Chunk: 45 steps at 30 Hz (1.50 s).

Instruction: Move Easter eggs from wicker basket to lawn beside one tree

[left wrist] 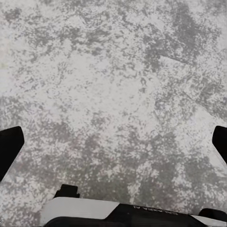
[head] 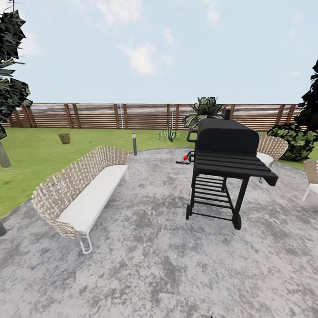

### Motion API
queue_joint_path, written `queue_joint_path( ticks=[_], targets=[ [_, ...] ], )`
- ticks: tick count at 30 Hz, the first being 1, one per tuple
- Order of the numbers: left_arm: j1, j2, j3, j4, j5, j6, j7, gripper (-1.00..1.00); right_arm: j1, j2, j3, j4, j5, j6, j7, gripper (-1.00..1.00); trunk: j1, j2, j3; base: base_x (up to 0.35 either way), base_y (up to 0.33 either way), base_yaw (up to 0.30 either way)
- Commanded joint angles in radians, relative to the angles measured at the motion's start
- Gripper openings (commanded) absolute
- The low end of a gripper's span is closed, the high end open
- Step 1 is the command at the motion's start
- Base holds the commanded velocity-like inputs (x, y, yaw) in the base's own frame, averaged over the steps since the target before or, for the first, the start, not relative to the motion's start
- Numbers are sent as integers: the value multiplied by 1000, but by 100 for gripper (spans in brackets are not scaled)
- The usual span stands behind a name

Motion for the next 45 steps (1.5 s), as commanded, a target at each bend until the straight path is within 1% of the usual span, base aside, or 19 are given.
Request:
queue_joint_path(
  ticks=[1,5,8,19,45],
  targets=[
    [0,0,0,8,5,-6,1,100,0,0,1,5,0,-10,-3,100,1,-1,0,333,0,0],
    [0,2,0,33,4,-19,0,100,0,2,5,19,3,-79,-3,100,1,-1,0,333,43,0],
    [0,1,-2,40,3,-22,0,100,0,4,5,31,4,-104,-3,100,1,-1,0,333,112,0],
    [0,1,-2,42,3,-23,-2,100,0,4,3,39,4,-108,-3,100,1,-1,0,333,133,0],
    [0,1,-4,42,3,-24,0,100,0,4,5,46,5,-108,-3,100,1,-1,0,333,16,0]
  ],
)
